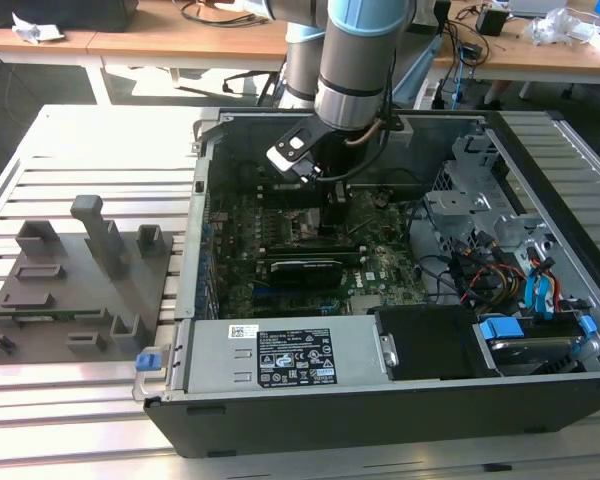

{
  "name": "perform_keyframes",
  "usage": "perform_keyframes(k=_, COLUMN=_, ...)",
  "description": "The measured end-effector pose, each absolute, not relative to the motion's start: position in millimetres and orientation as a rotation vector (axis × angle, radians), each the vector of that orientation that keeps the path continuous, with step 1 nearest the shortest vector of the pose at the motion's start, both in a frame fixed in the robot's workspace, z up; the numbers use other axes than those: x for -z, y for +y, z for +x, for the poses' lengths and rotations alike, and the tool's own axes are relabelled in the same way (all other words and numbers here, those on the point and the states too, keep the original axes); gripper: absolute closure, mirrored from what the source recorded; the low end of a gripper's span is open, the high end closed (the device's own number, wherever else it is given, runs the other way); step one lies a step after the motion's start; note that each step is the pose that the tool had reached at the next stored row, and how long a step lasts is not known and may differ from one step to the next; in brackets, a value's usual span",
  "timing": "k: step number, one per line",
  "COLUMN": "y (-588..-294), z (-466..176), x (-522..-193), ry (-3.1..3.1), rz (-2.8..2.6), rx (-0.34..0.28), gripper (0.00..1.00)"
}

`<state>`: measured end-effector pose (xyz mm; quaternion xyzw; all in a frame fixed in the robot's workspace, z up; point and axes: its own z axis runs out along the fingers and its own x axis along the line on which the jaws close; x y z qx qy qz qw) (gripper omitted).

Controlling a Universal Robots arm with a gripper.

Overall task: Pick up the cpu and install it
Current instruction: 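Place the cpu into insertion slot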

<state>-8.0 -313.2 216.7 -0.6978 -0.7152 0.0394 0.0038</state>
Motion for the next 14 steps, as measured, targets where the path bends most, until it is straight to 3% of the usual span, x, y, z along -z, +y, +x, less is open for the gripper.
perform_keyframes(k=14, y=-310, z=-13, x=-203, ry=-2.215, rz=-2.212, rx=-0.123, gripper=0.45)
